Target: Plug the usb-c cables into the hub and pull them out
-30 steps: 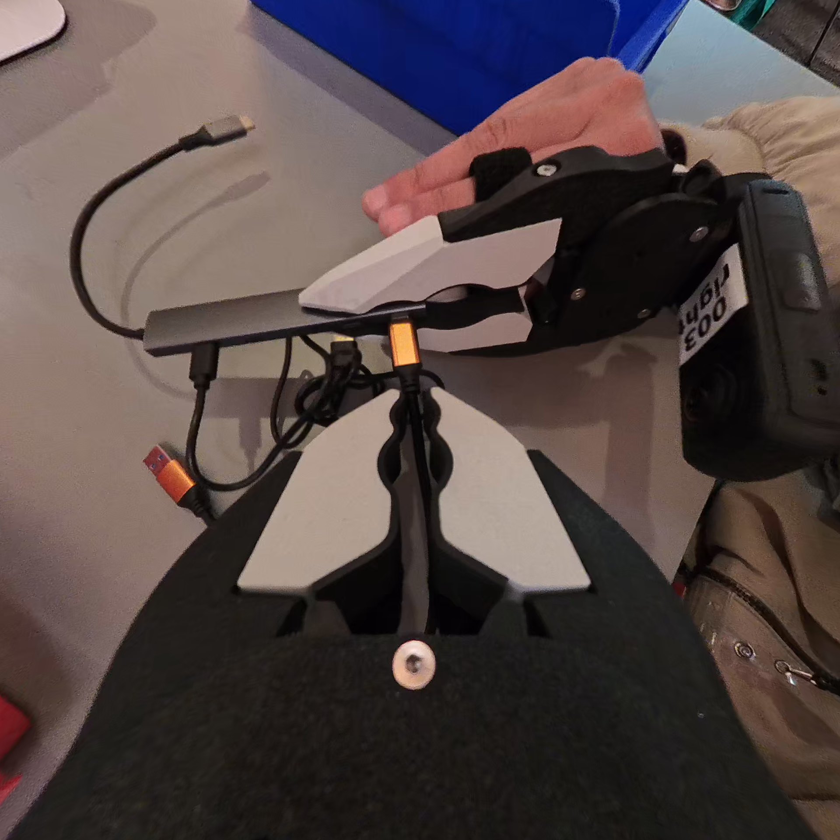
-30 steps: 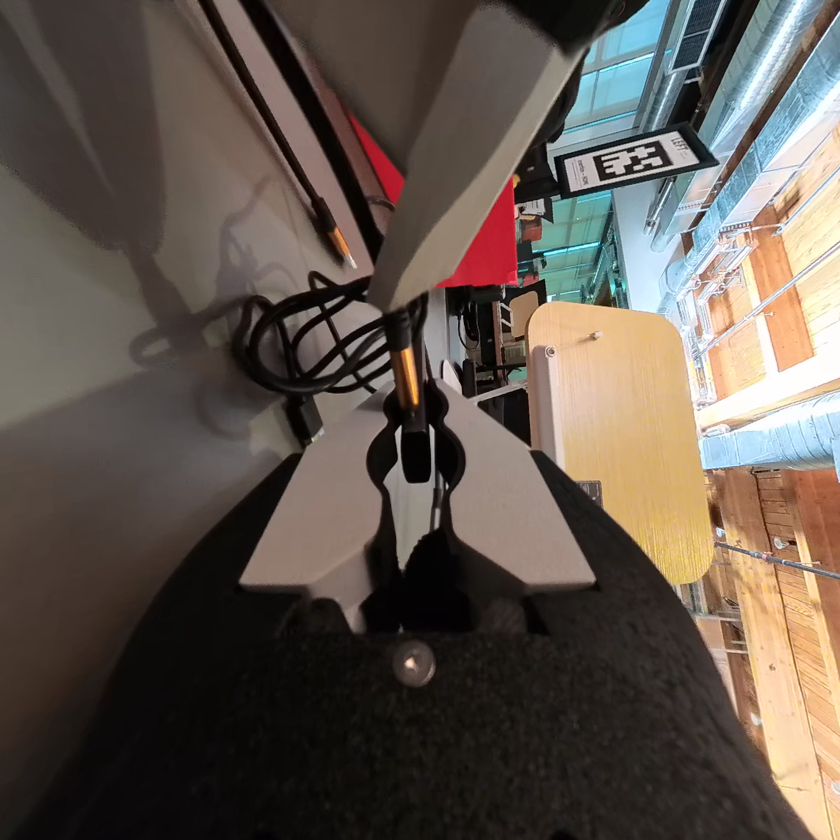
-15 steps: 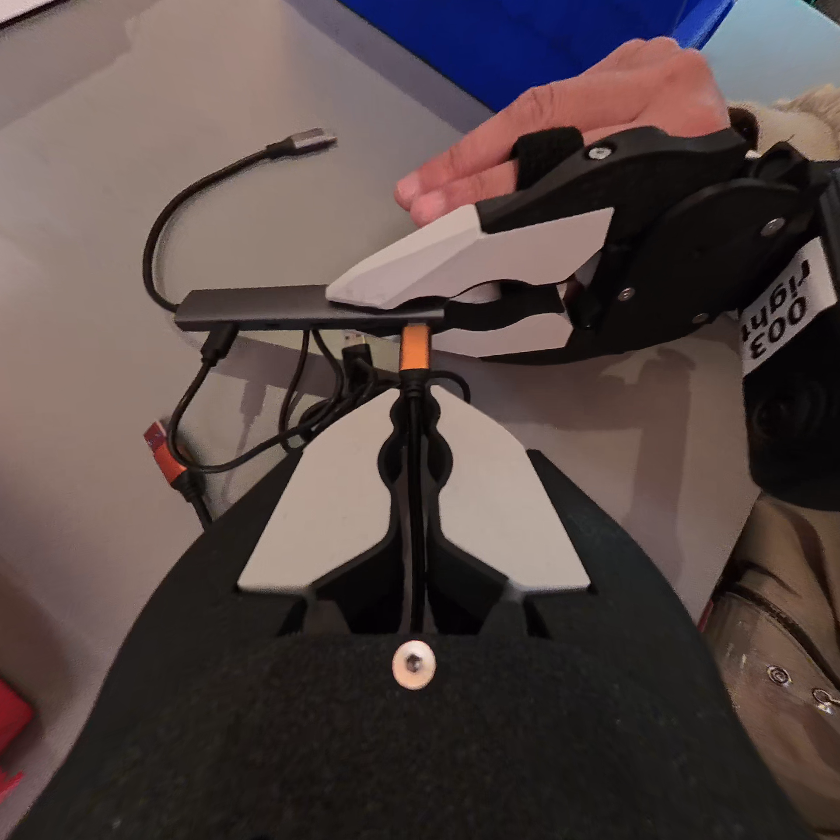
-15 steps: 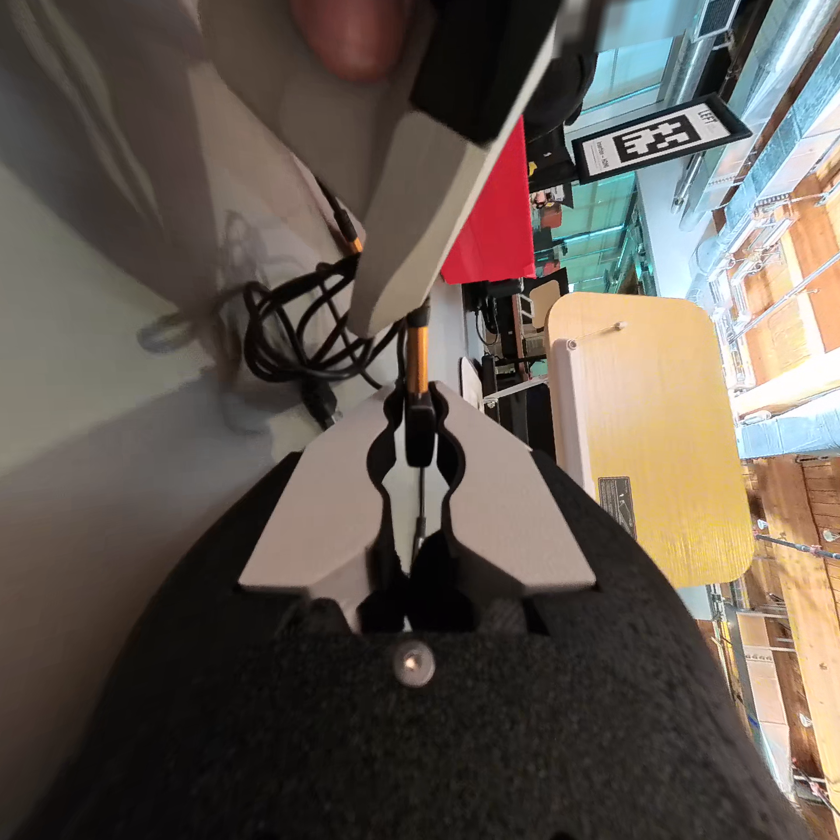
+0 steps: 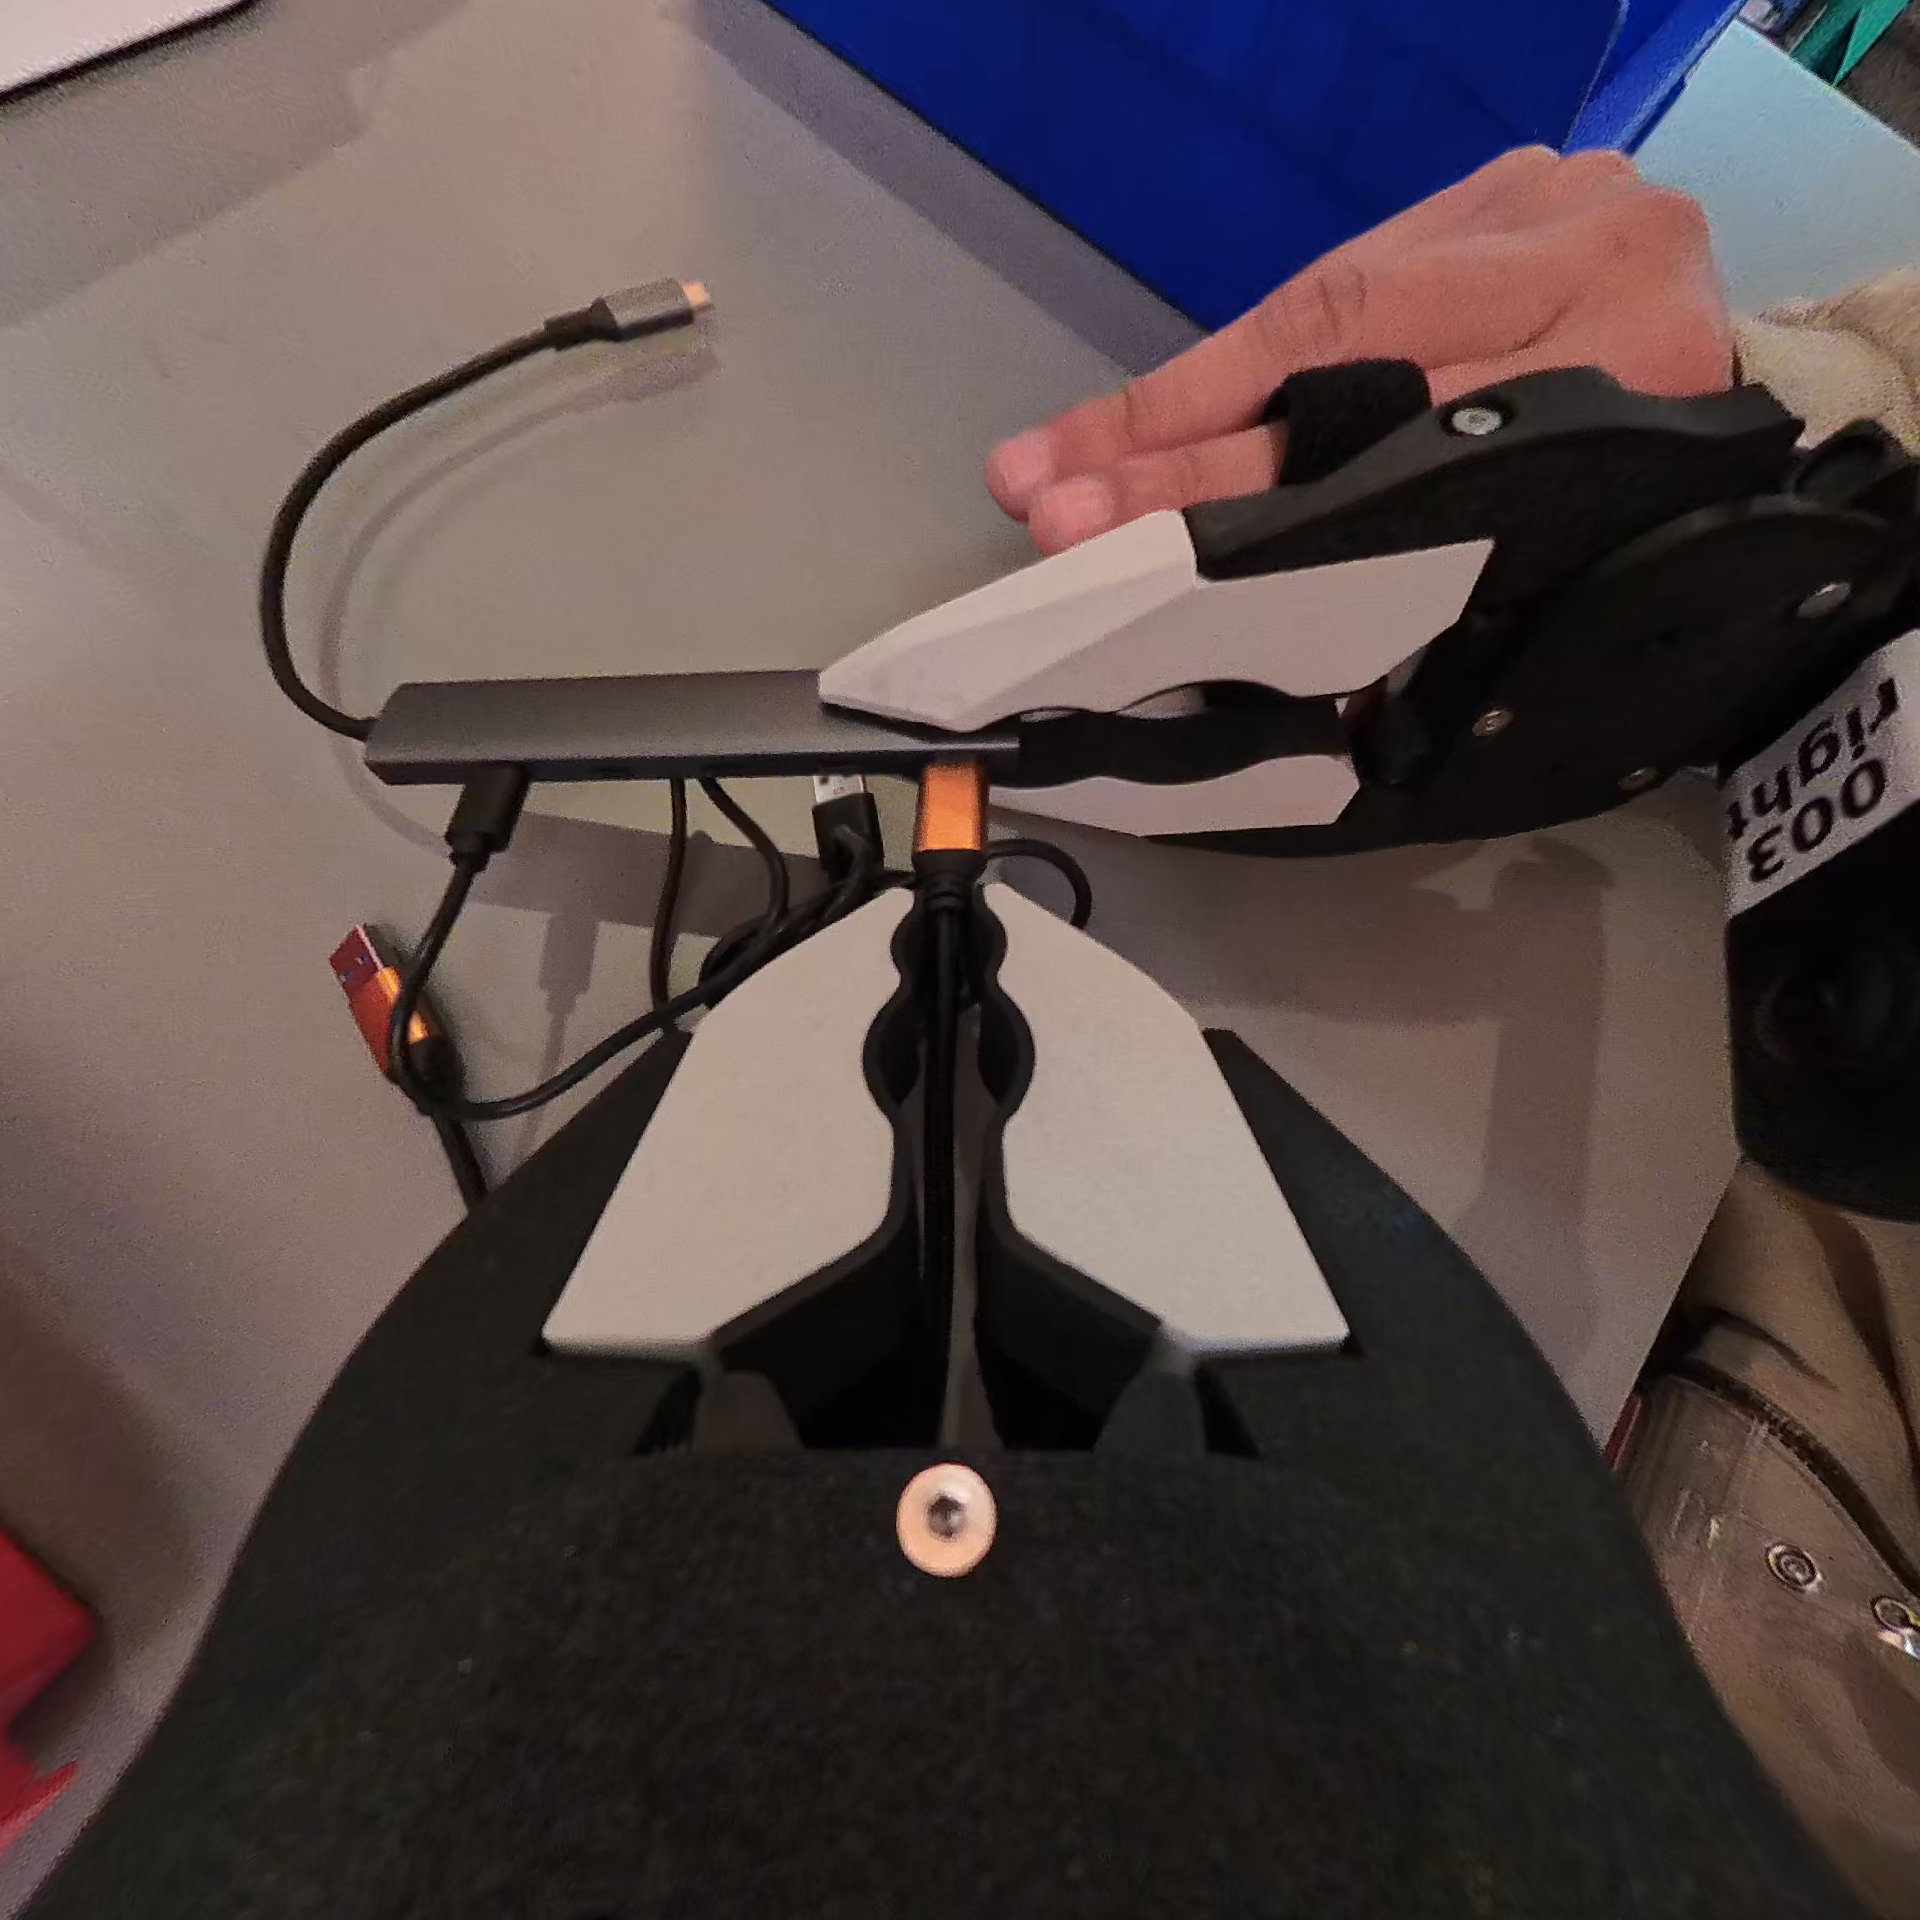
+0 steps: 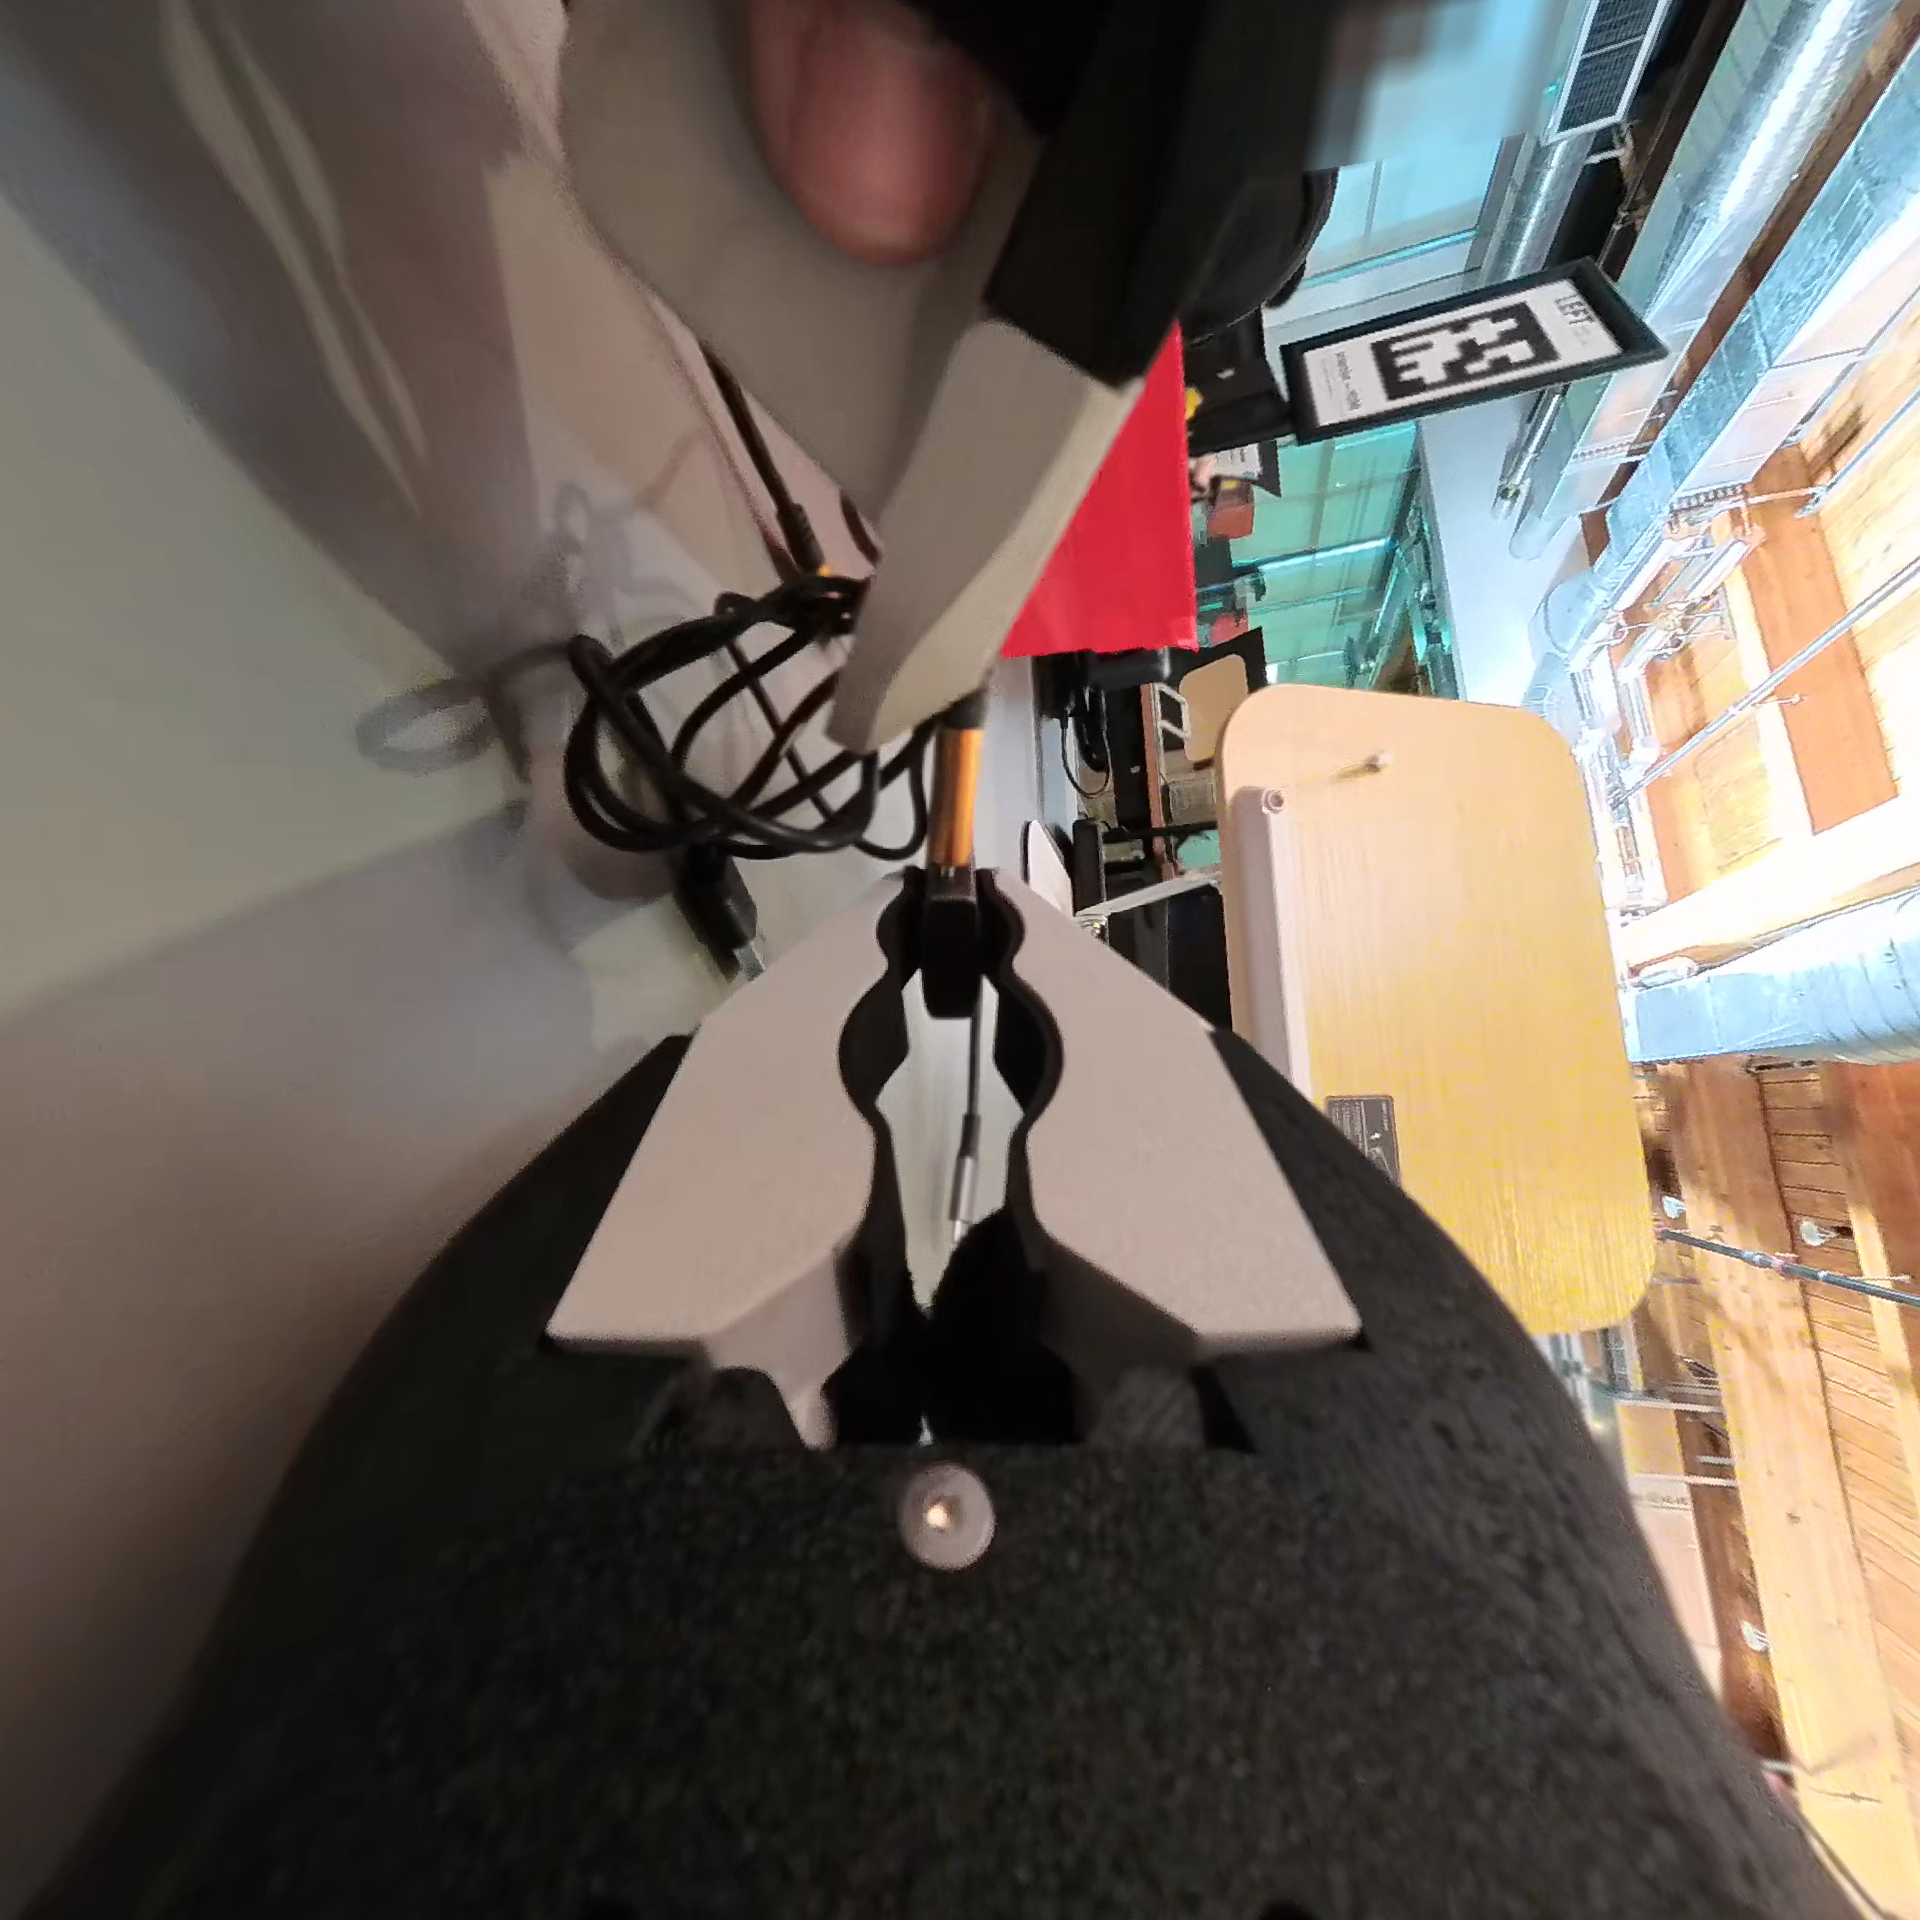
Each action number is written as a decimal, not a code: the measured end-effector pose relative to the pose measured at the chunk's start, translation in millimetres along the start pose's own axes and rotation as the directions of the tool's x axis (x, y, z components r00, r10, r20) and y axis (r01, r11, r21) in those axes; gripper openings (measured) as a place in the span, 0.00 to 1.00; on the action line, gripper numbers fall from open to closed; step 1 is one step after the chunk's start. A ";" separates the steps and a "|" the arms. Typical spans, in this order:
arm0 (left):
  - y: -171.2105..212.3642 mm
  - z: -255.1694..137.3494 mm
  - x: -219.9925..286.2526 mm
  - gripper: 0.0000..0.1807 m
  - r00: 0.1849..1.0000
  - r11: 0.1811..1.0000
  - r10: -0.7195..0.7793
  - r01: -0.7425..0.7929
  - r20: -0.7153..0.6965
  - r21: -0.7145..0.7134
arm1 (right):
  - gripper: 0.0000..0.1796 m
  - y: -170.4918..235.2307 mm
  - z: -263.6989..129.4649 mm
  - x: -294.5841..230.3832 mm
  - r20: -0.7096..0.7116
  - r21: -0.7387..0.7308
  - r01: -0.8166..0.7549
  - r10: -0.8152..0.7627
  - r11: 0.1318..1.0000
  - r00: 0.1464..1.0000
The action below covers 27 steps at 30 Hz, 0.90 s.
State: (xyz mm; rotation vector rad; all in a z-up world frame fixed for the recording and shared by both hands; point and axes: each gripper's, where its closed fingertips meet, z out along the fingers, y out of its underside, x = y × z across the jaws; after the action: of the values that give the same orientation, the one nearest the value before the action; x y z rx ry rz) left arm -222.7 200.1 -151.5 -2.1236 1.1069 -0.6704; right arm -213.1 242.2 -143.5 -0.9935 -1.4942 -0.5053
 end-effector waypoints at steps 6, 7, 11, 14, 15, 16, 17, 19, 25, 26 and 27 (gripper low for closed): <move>2.6 2.2 -0.3 0.03 0.999 1.000 0.026 -0.026 0.029 0.003 | 0.05 -1.1 -0.7 3.7 -0.032 -0.033 -0.030 0.029 0.999 0.999; 3.6 2.9 -0.5 0.03 0.999 1.000 0.031 -0.031 0.037 -0.001 | 0.05 -0.7 -0.8 3.3 -0.035 -0.042 -0.013 0.011 0.999 0.999; 3.5 3.5 -1.8 0.03 0.999 1.000 0.017 -0.017 0.030 0.014 | 0.05 -0.5 0.8 2.7 -0.037 -0.053 -0.007 0.005 0.999 0.999; -0.5 2.3 -0.7 0.03 1.000 0.999 -0.011 0.011 -0.004 0.044 | 0.05 0.9 2.0 3.8 -0.030 -0.036 -0.025 0.024 0.999 0.999; -3.4 -0.6 1.0 0.04 1.000 0.998 -0.020 0.021 -0.016 0.065 | 0.05 0.1 1.6 5.4 -0.033 -0.022 -0.034 0.033 0.999 0.999; -8.0 -6.3 4.8 0.07 0.999 0.995 -0.026 0.029 -0.032 0.098 | 0.05 -1.5 0.3 8.8 -0.045 -0.007 -0.045 0.044 0.999 0.998; -12.9 -15.2 9.8 0.11 0.998 0.990 -0.030 0.036 -0.047 0.136 | 0.05 0.2 -0.7 12.0 -0.051 -0.017 -0.060 0.059 0.998 0.997; -19.1 -40.4 17.1 0.19 0.999 0.978 -0.026 0.035 -0.044 0.207 | 0.05 8.5 -3.5 17.6 -0.062 -0.049 -0.101 0.098 0.994 0.993; 6.1 -113.0 20.4 0.25 0.998 0.898 -0.043 0.017 0.049 0.439 | 0.05 21.0 -32.8 80.4 -0.155 -0.063 -0.331 0.318 0.942 0.935; 19.0 -114.0 17.1 0.25 0.997 0.898 -0.053 0.021 0.061 0.440 | 0.05 21.7 -39.0 97.2 -0.175 -0.054 -0.362 0.348 0.931 0.921; 31.4 -112.5 14.1 0.24 0.996 0.901 -0.070 0.038 0.059 0.432 | 0.05 22.7 -45.4 115.5 -0.193 -0.043 -0.395 0.381 0.917 0.904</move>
State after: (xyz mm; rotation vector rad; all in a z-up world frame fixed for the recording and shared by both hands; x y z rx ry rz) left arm -308.7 140.1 -98.0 -1.7837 0.7743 -0.7769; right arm -159.4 252.2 -29.8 -1.2416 -1.0826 -0.3578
